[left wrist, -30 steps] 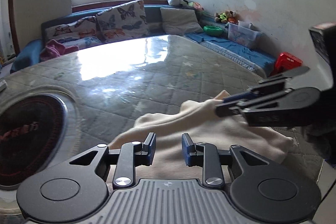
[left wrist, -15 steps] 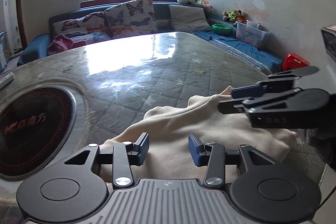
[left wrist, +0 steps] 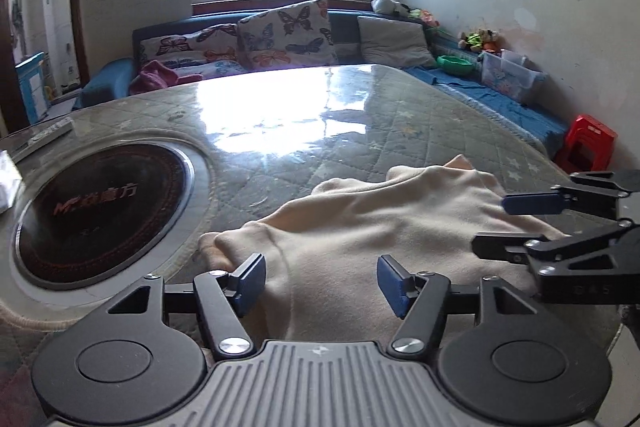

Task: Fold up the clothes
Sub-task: 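Press the folded shirt flat with both grippers open, then withdraw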

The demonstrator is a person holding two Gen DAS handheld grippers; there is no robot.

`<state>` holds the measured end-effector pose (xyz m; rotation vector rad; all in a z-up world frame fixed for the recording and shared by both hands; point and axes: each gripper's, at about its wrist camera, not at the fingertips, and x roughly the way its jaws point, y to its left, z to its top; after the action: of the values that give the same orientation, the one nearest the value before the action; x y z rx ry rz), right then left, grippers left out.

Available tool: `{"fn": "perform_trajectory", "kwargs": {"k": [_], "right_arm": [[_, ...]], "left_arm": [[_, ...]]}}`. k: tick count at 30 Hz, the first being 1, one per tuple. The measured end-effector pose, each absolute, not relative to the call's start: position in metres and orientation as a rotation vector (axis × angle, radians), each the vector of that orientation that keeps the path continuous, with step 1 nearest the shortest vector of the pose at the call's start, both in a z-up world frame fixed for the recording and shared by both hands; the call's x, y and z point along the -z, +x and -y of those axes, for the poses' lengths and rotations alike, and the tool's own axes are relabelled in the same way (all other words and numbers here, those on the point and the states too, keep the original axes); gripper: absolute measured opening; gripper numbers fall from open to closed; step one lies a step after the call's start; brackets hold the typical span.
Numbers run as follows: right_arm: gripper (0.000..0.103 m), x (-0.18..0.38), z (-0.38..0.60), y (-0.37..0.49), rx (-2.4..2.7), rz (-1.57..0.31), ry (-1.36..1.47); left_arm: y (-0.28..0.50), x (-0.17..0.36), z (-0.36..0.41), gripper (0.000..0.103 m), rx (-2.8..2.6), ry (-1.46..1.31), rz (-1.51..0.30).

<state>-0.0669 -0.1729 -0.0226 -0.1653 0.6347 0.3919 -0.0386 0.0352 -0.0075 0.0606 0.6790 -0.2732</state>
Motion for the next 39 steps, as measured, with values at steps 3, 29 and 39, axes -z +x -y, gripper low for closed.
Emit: {"fn": "perform_trajectory", "kwargs": {"k": [3,29,39], "right_arm": [[0.057,0.032,0.175,-0.071,-0.387,-0.65,-0.154],[0.103,0.054,0.171,-0.08,-0.395,-0.639,-0.102],[0.103,0.055,0.171,-0.081,-0.398,-0.633,-0.098]], "left_arm": [[-0.04,0.013,-0.037,0.07,0.245,0.055,-0.704],[-0.046,0.031,-0.049,0.103,0.15,-0.069,-0.792],[-0.044,0.031,-0.047,0.103,0.154,-0.055,-0.801]]}}
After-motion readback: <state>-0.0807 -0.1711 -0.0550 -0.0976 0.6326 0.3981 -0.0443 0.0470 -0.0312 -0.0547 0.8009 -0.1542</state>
